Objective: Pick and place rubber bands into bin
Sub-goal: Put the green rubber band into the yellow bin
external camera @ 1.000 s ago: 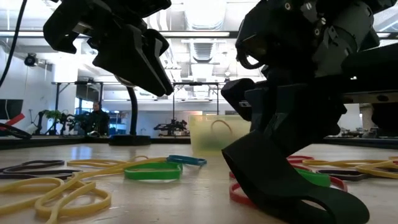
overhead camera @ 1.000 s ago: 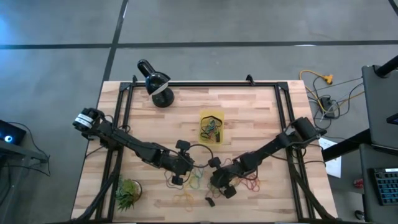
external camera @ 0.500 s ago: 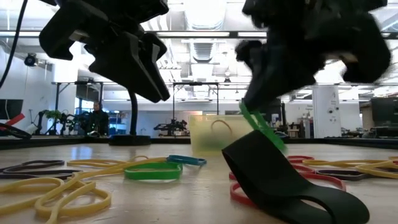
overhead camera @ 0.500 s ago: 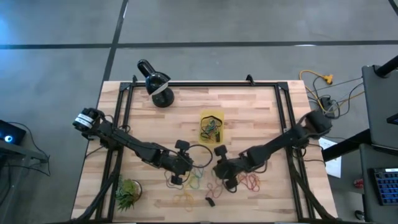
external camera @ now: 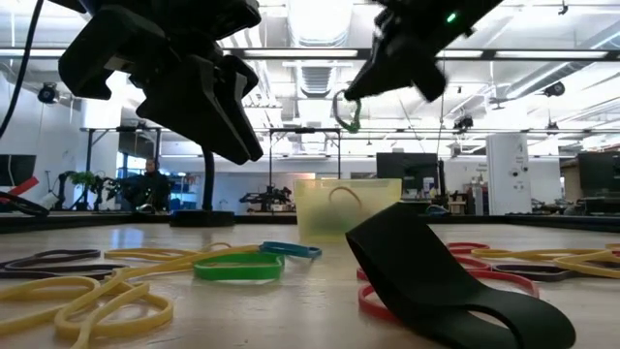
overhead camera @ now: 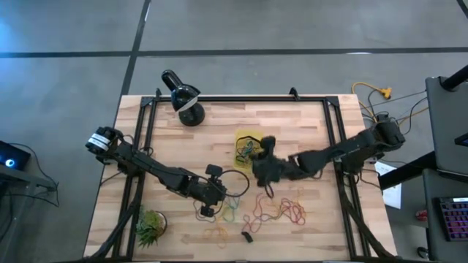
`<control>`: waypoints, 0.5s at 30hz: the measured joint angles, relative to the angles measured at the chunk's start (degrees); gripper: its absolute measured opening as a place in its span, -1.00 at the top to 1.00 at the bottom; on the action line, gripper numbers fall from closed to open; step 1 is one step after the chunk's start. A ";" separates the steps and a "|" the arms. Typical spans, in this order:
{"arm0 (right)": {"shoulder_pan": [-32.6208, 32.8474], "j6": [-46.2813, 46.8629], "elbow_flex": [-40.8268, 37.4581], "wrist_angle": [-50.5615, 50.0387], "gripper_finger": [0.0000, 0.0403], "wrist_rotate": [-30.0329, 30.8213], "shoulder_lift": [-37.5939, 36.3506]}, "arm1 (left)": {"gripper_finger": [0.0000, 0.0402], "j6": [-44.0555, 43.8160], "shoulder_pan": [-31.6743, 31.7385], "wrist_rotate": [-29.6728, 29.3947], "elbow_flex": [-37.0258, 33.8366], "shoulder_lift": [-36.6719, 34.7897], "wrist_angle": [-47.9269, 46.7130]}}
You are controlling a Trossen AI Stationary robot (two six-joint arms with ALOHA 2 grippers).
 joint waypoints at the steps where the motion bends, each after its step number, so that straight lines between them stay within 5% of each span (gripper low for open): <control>1: -1.37 0.09 0.00 -0.02 0.95 0.00 0.00 | 0.43 0.01 0.01 0.00 0.00 0.00 0.01; 11: -14.03 -0.91 0.00 0.74 0.95 -1.38 2.91 | 0.43 0.07 0.00 0.00 -0.53 0.00 1.31; 15: -17.83 0.77 0.00 0.80 0.95 -7.76 4.65 | 0.43 0.07 0.01 0.00 -0.61 0.00 1.32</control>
